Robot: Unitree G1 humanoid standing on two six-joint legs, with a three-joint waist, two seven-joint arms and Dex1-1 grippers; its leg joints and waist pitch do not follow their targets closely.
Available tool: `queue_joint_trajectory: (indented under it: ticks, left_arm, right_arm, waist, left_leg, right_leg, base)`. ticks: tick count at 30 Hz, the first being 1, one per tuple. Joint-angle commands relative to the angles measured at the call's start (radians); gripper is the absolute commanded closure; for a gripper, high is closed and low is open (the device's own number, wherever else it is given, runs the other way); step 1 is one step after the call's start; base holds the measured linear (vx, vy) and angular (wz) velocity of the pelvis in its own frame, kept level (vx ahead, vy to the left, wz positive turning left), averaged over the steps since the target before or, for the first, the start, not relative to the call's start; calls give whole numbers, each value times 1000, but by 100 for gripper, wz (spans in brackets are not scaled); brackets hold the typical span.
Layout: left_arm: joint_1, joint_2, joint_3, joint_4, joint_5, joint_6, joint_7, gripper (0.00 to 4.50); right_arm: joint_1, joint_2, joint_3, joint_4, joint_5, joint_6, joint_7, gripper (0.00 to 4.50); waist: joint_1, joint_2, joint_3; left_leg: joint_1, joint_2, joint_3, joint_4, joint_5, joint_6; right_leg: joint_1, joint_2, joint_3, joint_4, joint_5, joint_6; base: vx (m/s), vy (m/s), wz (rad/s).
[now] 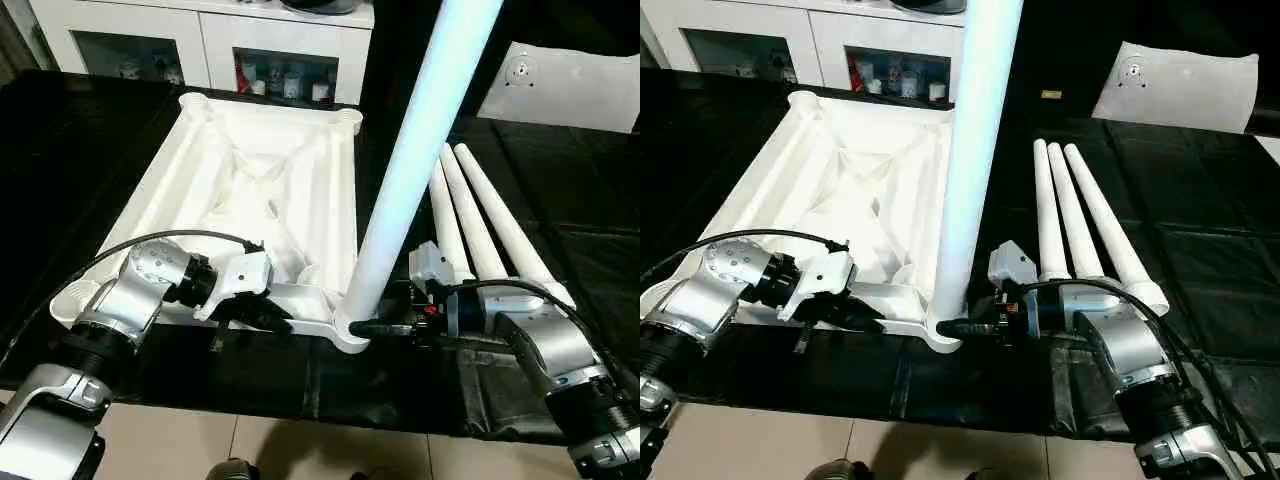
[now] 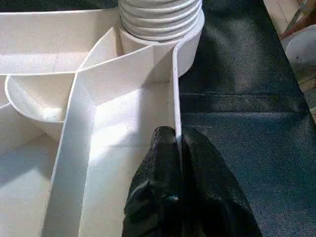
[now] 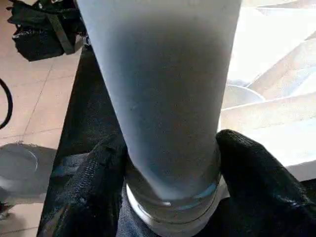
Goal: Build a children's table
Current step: Rotate leg to tighten
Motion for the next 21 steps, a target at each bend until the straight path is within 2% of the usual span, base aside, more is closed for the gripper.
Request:
queue_joint_trajectory:
  ticks: [1, 5, 6, 7, 8, 11, 12, 13, 14, 15, 16, 17, 18, 19, 20, 21]
  left_arm:
    - [-5, -10, -41, 12, 33, -14, -20, 450]
    - [-1, -16, -24, 20, 24, 4, -3, 450]
    - [0, -17, -20, 19, 22, 8, 2, 450]
    - [13, -27, 13, 3, -2, 52, 49, 450]
    - [21, -36, 35, -9, -12, 85, 91, 450]
    - [44, -60, 87, -51, -47, 160, 174, 450]
    - [59, -72, 110, -82, -69, 202, 203, 450]
    - [84, -90, 133, -144, -95, 263, 244, 450]
    - [102, -102, 147, -187, -110, 303, 271, 450]
    - [116, -116, 159, -226, -122, 342, 298, 450]
    - [139, -149, 174, -289, -130, 404, 355, 450]
    - [150, -170, 182, -322, -126, 433, 395, 450]
    - [158, -192, 186, -347, -117, 455, 432, 450]
    - [162, -201, 187, -359, -112, 466, 448, 450]
    - [165, -209, 189, -370, -108, 476, 462, 450]
    - [167, -265, 197, -411, -76, 532, 561, 450]
  right_arm:
    - [-5, 9, 17, 1, 3, -1, 21, 193]
    - [16, 18, 17, -9, 11, 17, 16, 194]
    - [20, 19, 16, -12, 13, 22, 13, 194]
    - [41, 34, 8, -27, 21, 65, -30, 195]
    - [53, 47, 3, -32, 19, 82, -62, 195]
    - [74, 90, -14, -34, 11, 108, -157, 196]
    - [81, 116, -22, -35, 12, 118, -198, 196]
    - [83, 162, -31, -28, 3, 136, -274, 196]
    - [83, 191, -36, -24, -3, 148, -324, 196]
    - [81, 222, -40, -18, -9, 157, -368, 198]
    - [71, 284, -50, -2, -12, 183, -445, 203]
    - [62, 323, -59, 13, -17, 194, -498, 203]
    - [51, 364, -69, 29, -11, 204, -541, 206]
    - [47, 381, -75, 34, -9, 211, -560, 206]
    - [44, 396, -80, 37, -7, 217, -577, 209]
    - [17, 471, -93, 70, -22, 233, -679, 209]
  waist:
    - [-1, -1, -62]
    - [0, 4, -64]
    - [0, 2, -64]
    - [0, 7, -64]
    - [0, 8, -62]
    - [-4, 7, -53]
    - [-8, 11, -49]
    - [-17, 7, -49]
    - [-22, 8, -44]
    - [-32, 3, -46]
    - [-43, 6, -42]
    - [-48, 5, -42]
    - [-55, -1, -43]
    - [-60, 3, -43]
    - [-61, 2, -46]
    - [-61, 3, -47]
  left_leg:
    - [24, 48, -2, -55, -116, 93]
    - [24, 48, -3, -54, -119, 88]
    - [24, 48, -3, -54, -122, 87]
    - [24, 48, -3, -55, -125, 82]
    - [25, 49, -2, -57, -130, 79]
    - [29, 49, -7, -65, -231, 38]
    - [31, 51, -9, -70, -280, 11]
    - [29, 51, -13, -73, -312, -10]
    - [22, 48, -18, -78, -322, -16]
    - [20, 48, -21, -80, -334, -33]
    - [25, 46, -22, -80, -357, -37]
    - [25, 44, -22, -78, -368, -37]
    - [24, 42, -22, -75, -360, -34]
    - [21, 40, -22, -74, -347, -29]
    - [22, 39, -20, -72, -334, -25]
    - [20, 42, -16, -72, -298, -16]
  right_leg:
    - [43, -68, 30, -58, 10, -274]
    - [45, -67, 30, -57, 10, -278]
    - [44, -67, 30, -58, 10, -279]
    - [44, -66, 30, -57, 9, -280]
    - [42, -66, 30, -58, 5, -280]
    - [36, -70, 31, -74, -157, -265]
    - [31, -71, 33, -78, -239, -251]
    - [31, -73, 33, -79, -299, -232]
    - [33, -73, 31, -83, -339, -217]
    - [34, -72, 30, -83, -381, -190]
    - [23, -71, 32, -89, -411, -184]
    - [20, -71, 33, -92, -433, -179]
    - [21, -72, 34, -95, -450, -169]
    - [19, -71, 35, -98, -453, -163]
    - [20, -69, 36, -96, -437, -160]
    - [18, -65, 40, -94, -377, -162]
  base:
    - [0, 0, 0]
    - [0, 0, 0]
    - [0, 0, 0]
    - [0, 0, 0]
    - [0, 0, 0]
    - [0, 0, 0]
    - [0, 0, 0]
    - [0, 0, 0]
    - [0, 0, 0]
    - [0, 0, 0]
    - [0, 0, 0]
    - [0, 0, 0]
    - [0, 0, 0]
    - [0, 0, 0]
    - [0, 0, 0]
    - [0, 0, 0]
